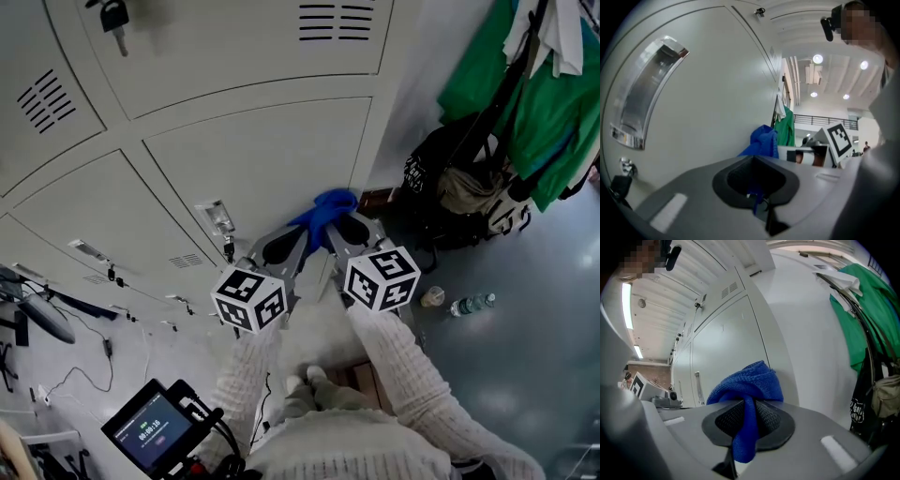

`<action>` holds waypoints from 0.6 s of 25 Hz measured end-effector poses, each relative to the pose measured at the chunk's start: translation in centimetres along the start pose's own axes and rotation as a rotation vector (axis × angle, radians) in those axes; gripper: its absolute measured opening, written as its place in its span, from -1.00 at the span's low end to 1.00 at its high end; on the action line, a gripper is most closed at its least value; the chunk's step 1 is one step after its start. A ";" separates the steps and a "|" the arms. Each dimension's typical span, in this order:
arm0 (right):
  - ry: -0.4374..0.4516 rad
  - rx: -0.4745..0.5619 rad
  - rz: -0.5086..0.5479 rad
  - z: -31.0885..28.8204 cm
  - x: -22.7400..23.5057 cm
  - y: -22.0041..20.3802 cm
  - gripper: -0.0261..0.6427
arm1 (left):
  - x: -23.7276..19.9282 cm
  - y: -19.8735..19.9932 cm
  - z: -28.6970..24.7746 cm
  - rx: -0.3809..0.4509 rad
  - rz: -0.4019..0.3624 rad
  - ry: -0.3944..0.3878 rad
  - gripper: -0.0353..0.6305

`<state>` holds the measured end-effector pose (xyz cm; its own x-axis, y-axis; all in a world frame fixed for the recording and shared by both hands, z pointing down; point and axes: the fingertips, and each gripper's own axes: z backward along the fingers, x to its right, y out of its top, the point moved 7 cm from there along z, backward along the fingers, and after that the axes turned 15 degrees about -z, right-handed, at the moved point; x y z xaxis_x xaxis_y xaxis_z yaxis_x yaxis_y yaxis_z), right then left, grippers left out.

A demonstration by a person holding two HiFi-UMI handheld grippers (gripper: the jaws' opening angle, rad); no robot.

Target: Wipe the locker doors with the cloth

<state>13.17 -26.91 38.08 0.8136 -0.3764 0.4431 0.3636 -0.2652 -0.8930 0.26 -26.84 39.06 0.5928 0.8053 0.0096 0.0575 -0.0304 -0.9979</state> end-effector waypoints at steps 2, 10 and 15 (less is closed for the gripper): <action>-0.006 -0.030 -0.013 -0.1 0.1 -1.1 -0.77 | 0.2 -1.0 0.3 -0.024 0.007 -0.002 -0.88; -0.038 -0.140 -0.055 -0.9 1.9 -5.2 -0.77 | 0.6 -5.4 0.0 -0.123 0.076 -0.007 -0.88; -0.060 -0.204 -0.084 -1.3 2.7 -7.4 -0.77 | 0.5 -7.9 0.0 -0.179 0.133 -0.014 -0.88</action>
<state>12.12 -27.17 45.99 0.8122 -0.2933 0.5043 0.3372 -0.4693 -0.8161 0.15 -26.19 47.00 0.5936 0.7952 -0.1239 0.1218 -0.2409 -0.9629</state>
